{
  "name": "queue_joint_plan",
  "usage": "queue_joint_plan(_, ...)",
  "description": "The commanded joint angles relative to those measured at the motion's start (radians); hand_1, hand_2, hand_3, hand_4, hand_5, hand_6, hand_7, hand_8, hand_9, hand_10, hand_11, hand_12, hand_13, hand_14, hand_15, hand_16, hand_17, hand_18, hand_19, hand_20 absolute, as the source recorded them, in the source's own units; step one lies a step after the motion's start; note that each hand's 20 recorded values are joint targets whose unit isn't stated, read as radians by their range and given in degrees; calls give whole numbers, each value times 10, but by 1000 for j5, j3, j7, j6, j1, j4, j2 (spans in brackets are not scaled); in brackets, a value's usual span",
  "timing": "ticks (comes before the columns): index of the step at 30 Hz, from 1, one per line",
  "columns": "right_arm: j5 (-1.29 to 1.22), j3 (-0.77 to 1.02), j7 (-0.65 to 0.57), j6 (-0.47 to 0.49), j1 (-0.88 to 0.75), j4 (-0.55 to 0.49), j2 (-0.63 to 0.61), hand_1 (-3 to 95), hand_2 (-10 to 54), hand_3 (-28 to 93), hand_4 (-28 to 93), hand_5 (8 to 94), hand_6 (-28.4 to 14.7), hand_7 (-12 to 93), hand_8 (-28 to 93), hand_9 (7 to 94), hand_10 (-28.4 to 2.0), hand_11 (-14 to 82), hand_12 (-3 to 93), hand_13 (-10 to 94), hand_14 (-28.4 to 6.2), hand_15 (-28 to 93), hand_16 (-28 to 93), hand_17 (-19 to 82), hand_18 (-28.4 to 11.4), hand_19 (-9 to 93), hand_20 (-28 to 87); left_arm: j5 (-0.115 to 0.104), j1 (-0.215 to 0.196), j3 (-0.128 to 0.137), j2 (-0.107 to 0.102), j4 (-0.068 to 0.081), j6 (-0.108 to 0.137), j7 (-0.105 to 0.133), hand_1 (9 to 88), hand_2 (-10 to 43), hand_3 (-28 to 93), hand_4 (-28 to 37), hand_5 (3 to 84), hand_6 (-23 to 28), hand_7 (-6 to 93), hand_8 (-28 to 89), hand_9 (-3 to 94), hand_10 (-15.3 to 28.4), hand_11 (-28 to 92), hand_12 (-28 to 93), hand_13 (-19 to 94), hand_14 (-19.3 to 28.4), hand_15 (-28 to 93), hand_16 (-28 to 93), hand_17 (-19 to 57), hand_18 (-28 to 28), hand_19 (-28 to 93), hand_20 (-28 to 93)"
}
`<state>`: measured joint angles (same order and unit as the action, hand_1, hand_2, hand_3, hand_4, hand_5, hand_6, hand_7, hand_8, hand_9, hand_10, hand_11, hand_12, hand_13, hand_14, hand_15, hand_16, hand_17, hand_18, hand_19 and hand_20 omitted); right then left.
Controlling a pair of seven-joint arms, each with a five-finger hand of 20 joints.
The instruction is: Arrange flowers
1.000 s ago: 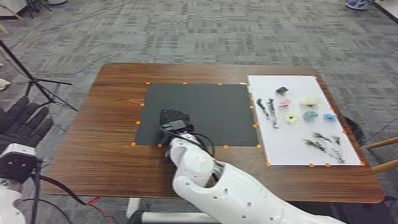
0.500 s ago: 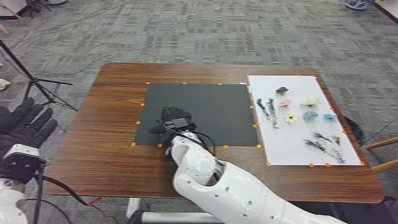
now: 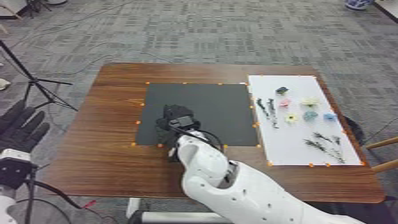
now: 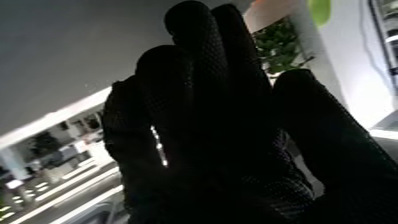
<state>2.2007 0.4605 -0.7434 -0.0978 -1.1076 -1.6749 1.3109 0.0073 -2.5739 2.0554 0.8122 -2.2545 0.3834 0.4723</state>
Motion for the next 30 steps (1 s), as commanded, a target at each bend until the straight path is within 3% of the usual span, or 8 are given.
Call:
queue_joint_plan(1,-65,24,32,80,-40,-60,-20,280,222,810,-174,712,-67,405,126,810,-201,155,159,672,-172,633,351,368,-284,862,422,1,-19,1,24,-7,-12,4,270,168,710,-279,394,91,87,-70,324,135,154,120,243,133,274,-16,-10,116,224,121)
queue_joint_plan(5,-88,52,23,118,-74,-58,5,292,207,801,-176,653,-66,491,168,794,-204,147,152,674,-172,624,361,365,-284,863,422,9,9,-18,19,2,-11,-13,270,168,711,-279,394,92,88,-71,324,135,156,120,244,133,274,-17,-10,116,225,121)
queue_joint_plan(12,-114,66,58,156,-94,-73,19,294,200,790,-180,618,-74,520,163,768,-209,144,145,653,-178,629,368,346,-284,858,422,-8,6,-27,1,5,-5,2,271,169,710,-280,394,92,88,-71,324,135,156,120,243,134,276,-18,-10,116,225,121)
queue_joint_plan(19,-111,60,91,137,-95,-85,21,297,204,784,-185,607,-75,535,153,751,-206,144,139,635,-177,634,365,329,-284,848,424,5,31,-44,-4,11,-1,-13,269,169,711,-280,394,91,91,-71,324,135,160,121,244,134,277,-18,-11,117,229,122)
queue_joint_plan(23,-118,63,95,103,-92,-82,20,298,200,783,-184,594,-75,542,149,741,-205,141,132,634,-179,637,361,327,-284,845,427,-5,40,-55,-19,15,1,-9,269,169,712,-280,394,92,92,-72,324,136,161,121,244,133,279,-18,-12,117,230,122)
queue_joint_plan(26,-96,68,96,103,-93,-89,17,296,197,785,-181,590,-76,542,146,734,-206,139,129,632,-179,636,357,327,-284,844,426,-6,48,-61,-14,17,4,-11,269,170,711,-281,394,92,92,-72,324,135,162,121,244,133,281,-18,-11,116,229,121)
queue_joint_plan(27,-92,61,81,103,-86,-97,9,293,196,787,-180,591,-76,542,143,733,-207,139,128,632,-180,636,355,328,-284,844,427,-11,41,-61,-17,15,4,-3,269,170,712,-281,394,92,92,-72,324,135,162,121,244,133,281,-19,-11,117,229,121)
queue_joint_plan(30,-91,71,51,122,-86,-136,-15,278,197,793,-171,600,-78,537,137,740,-208,145,129,636,-182,642,351,332,-284,847,428,-8,26,-47,-6,10,1,-1,269,170,712,-281,395,93,92,-72,324,135,163,121,244,133,281,-19,-11,116,229,121)
